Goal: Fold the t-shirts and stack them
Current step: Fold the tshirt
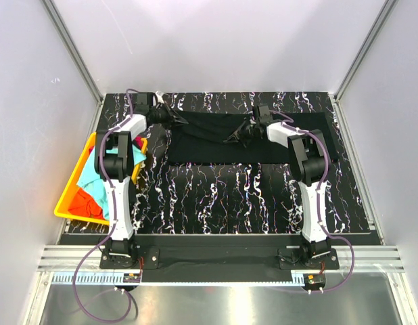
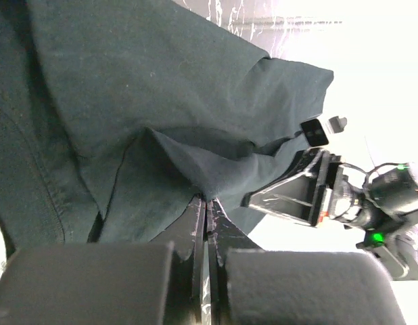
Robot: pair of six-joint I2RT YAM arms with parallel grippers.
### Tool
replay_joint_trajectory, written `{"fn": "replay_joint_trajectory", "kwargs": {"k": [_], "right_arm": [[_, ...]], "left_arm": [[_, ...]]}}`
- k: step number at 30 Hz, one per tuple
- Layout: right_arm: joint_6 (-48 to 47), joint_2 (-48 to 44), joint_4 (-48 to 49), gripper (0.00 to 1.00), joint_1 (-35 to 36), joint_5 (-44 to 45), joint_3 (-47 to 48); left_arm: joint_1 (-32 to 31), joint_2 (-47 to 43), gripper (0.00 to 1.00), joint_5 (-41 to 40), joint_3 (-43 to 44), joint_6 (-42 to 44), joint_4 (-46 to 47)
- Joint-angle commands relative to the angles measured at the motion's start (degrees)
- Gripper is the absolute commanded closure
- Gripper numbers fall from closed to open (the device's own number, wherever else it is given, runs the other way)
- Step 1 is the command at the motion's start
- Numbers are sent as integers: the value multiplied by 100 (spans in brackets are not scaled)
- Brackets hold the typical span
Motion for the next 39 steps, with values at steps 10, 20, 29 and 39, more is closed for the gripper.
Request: {"fn": "replay_joint_trajectory", "kwargs": {"k": [10,20,29,39], "right_arm": [[-285,-881,-92,100,104,-319,-352],[-267,-890,-145,100,341,-407,-528],[-364,-881,-136,100,421,-363,-721],[-1760,-715,-1295,84,412,428,-178]], "left_arm": [[84,14,92,454,322,-91,-142],[331,-320,87,560,-21,278,-528],[357,-303,86,674,-91,419,-661],[182,-373,73,788,50,630,-530]]}}
